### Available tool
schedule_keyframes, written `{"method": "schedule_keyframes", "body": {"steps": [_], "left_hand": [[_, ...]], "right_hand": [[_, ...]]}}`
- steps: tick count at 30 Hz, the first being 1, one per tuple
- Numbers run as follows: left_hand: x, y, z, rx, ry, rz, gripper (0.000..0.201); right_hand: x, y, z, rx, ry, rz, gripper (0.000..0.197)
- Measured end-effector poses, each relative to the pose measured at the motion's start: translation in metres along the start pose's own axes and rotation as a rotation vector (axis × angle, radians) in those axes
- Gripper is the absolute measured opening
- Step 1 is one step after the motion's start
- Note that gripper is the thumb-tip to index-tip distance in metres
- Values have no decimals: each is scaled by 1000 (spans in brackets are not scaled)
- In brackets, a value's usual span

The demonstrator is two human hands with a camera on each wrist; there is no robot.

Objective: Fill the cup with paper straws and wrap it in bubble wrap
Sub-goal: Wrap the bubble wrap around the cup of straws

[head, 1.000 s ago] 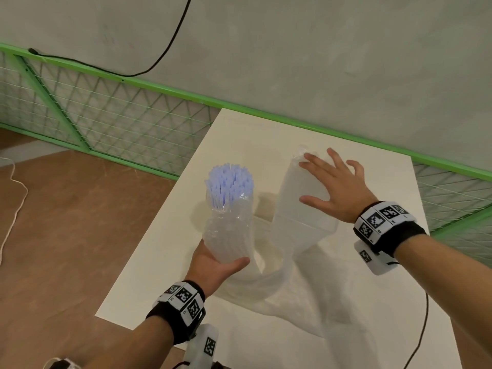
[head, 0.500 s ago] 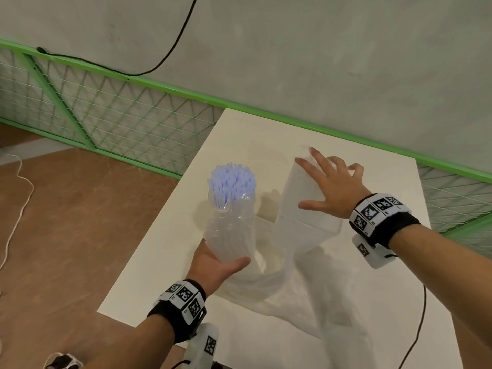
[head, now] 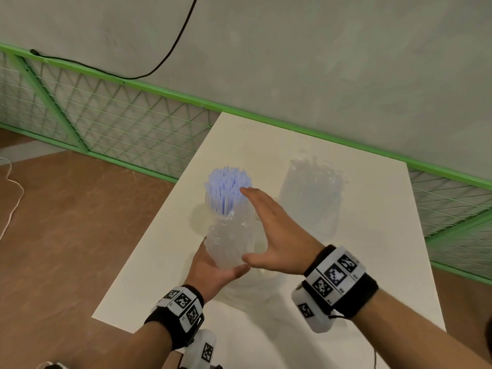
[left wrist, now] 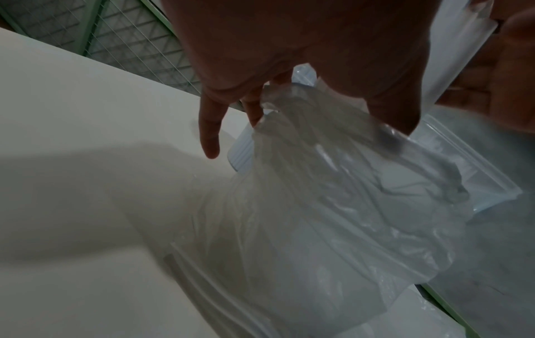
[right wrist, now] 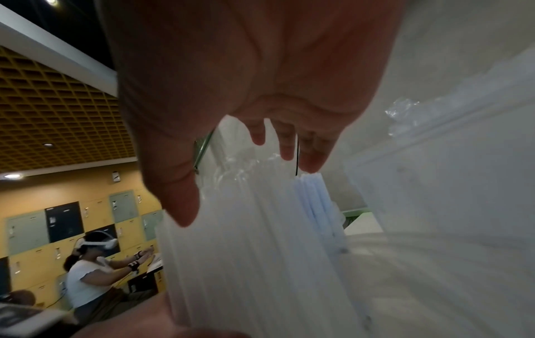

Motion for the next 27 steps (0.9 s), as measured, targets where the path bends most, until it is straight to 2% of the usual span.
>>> {"method": "schedule_keyframes", "body": {"steps": [7, 12, 17, 21, 24, 27], "left_hand": [[11, 3, 21, 3, 97, -132, 84], [10, 5, 29, -49, 142, -229, 102], [7, 9, 25, -210, 163, -333, 120], [10, 11, 32, -414, 152, -254, 102], [11, 15, 21, -253, 102, -217, 100], [12, 18, 22, -35, 70, -207, 77]], "right_hand": [[1, 9, -1, -118, 32, -5, 121], [15, 18, -1, -251, 36, 14, 131], [27, 31, 5, -288, 51, 32, 130], [32, 45, 0, -316, 51, 62, 129], [32, 50, -1, -379, 88, 148, 129], [29, 50, 2, -473, 145, 218, 126]]}}
Point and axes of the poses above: each hand's wrist, its own x-axis away from the middle knuckle, its own y-axis out of the palm, z = x × y, the point moved 9 cm from there along -x, towards the middle knuckle, and after that the axes turned 1 degree about x, right-handed, at the moved point
